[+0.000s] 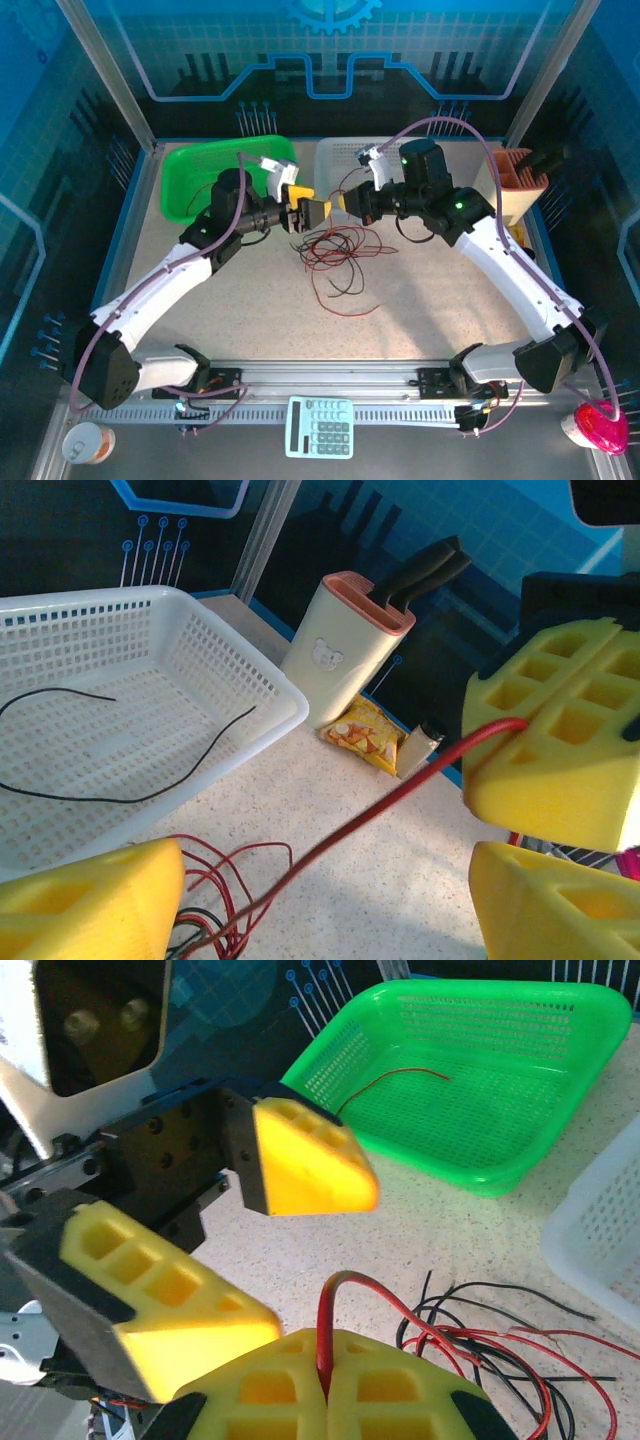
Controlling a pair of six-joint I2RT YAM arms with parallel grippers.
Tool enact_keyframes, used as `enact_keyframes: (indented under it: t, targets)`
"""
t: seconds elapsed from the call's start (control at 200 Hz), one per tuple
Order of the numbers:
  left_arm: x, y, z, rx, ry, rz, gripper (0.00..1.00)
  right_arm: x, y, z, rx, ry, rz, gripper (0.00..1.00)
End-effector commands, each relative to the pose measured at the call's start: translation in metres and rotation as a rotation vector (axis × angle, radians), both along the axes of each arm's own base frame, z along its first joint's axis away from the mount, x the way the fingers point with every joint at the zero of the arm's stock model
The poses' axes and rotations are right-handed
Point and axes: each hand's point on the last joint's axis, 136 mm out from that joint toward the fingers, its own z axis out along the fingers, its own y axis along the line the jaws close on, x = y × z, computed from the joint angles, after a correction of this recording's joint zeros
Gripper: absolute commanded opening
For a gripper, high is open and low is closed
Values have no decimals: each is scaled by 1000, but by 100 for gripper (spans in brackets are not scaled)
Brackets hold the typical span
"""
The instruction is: Untangle the cables
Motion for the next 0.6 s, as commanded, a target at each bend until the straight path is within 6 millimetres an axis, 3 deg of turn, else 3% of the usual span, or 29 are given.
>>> enact_keyframes:
  t: [0.0,0.32,0.425,0.555,0.595]
  targets:
    - [-1,-11,6,15,-46,-59,73,-7,2,16,27,-32,54,0]
    - [-1,-31,10,4,-70,-116,59,-15,3,26,52,-42,85,0]
    - [-1,-38,15,-8,-82,-130,38,-16,2,28,54,-46,85,0]
    - [0,-43,21,-31,-86,-131,0,-18,-4,33,63,-53,70,0]
    - [0,-42,23,-40,-82,-121,0,-18,-11,35,69,-61,42,19]
